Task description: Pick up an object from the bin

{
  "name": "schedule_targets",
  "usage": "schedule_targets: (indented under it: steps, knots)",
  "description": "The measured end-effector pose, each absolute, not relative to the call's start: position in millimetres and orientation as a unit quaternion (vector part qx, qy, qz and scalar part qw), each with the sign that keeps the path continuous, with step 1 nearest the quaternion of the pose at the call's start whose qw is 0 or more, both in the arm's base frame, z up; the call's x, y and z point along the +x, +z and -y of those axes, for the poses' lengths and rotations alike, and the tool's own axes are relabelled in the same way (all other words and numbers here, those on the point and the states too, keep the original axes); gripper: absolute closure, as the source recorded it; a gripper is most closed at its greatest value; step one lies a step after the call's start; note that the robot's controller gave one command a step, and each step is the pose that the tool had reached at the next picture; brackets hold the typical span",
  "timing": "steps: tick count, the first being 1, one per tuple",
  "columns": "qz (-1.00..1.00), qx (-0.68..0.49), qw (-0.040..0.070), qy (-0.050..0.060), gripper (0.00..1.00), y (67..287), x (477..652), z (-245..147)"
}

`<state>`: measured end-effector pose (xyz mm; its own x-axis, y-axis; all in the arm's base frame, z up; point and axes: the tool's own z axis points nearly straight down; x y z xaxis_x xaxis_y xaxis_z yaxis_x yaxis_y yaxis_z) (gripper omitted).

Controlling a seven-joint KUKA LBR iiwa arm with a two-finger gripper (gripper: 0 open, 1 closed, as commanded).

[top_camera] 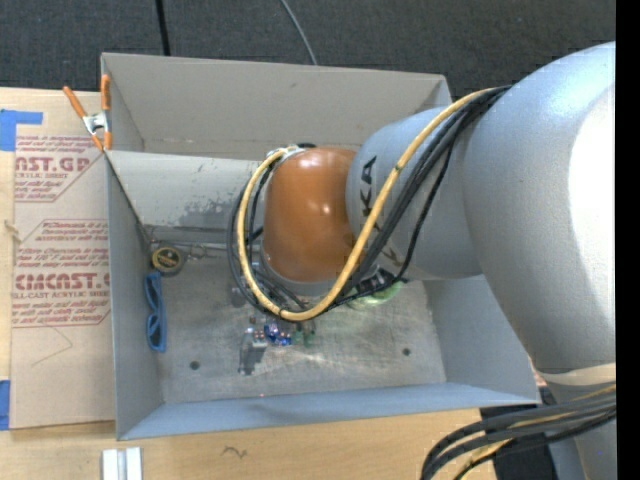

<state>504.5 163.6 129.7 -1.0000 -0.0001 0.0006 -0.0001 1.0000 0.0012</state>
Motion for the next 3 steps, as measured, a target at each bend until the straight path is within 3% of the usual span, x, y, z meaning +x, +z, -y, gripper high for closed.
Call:
schedule_targets:
  steps: [1,2,3]
  knots:
    - [0.999,-0.042,-0.001,-0.002,0.0,69.4,534.3,-99.5]
    - [0.999,-0.037,0.003,-0.001,1.0,72.9,532.0,-103.0]
    - [0.999,-0.038,-0.004,-0.002,0.0,72.4,534.5,-101.9]
